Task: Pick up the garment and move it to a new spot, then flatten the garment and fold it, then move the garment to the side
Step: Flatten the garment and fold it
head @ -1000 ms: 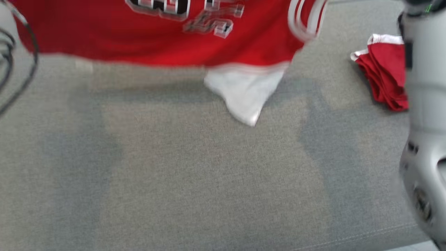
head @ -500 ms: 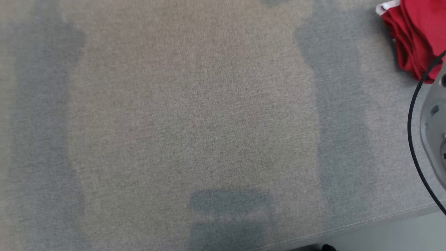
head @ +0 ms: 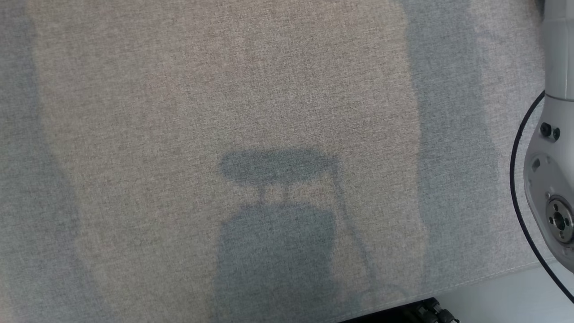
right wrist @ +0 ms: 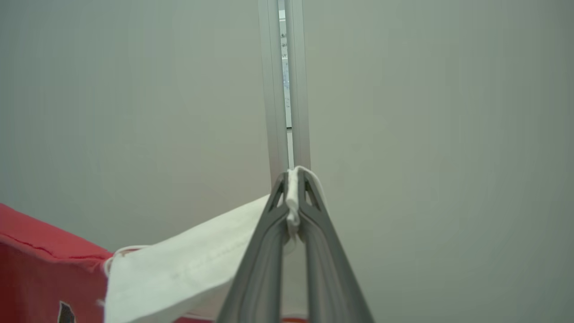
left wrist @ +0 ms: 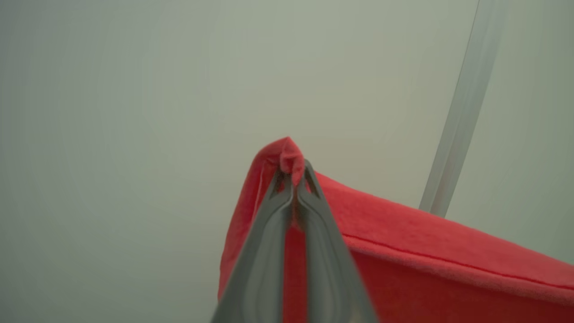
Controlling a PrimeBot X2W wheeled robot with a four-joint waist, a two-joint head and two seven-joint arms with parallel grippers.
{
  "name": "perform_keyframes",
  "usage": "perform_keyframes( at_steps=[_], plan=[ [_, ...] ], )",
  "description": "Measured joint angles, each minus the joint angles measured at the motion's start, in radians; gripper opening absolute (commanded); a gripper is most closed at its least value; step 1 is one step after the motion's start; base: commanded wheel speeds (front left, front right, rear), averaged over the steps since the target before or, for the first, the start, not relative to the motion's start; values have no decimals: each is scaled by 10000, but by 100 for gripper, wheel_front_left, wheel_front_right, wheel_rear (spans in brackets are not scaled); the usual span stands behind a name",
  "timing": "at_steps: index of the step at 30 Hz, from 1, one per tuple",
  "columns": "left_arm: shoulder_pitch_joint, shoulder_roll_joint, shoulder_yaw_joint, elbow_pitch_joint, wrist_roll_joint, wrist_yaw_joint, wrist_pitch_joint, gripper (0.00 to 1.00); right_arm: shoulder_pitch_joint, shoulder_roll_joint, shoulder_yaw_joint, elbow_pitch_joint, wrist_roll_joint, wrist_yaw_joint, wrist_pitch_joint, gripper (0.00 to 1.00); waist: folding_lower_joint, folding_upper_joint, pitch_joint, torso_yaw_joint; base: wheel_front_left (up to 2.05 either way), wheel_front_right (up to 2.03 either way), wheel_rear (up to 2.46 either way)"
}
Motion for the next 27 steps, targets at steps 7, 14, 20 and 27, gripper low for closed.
perform_keyframes(
  at_steps=[7,14,20,27],
  plan=[
    [366,-155,909,-182,52,-376,-8,0,425,-12,405,-301,336,0,0,0,-2,0,-42,-24,0,0,0],
    [2466,-357,1990,-688,-441,-792,-12,0,2540,-6,853,-830,945,0,0,0,-2,0,-465,154,0,0,0],
    [5226,-591,1990,-2516,-1043,-851,-13,0,5011,-40,1007,-1858,1597,0,0,0,-2,0,-1086,293,0,0,0],
    [9157,-696,2495,-4589,-1701,-857,-13,0,8604,-370,1118,-3448,2502,2,203,0,-3,0,-2087,472,0,0,0]
  ],
)
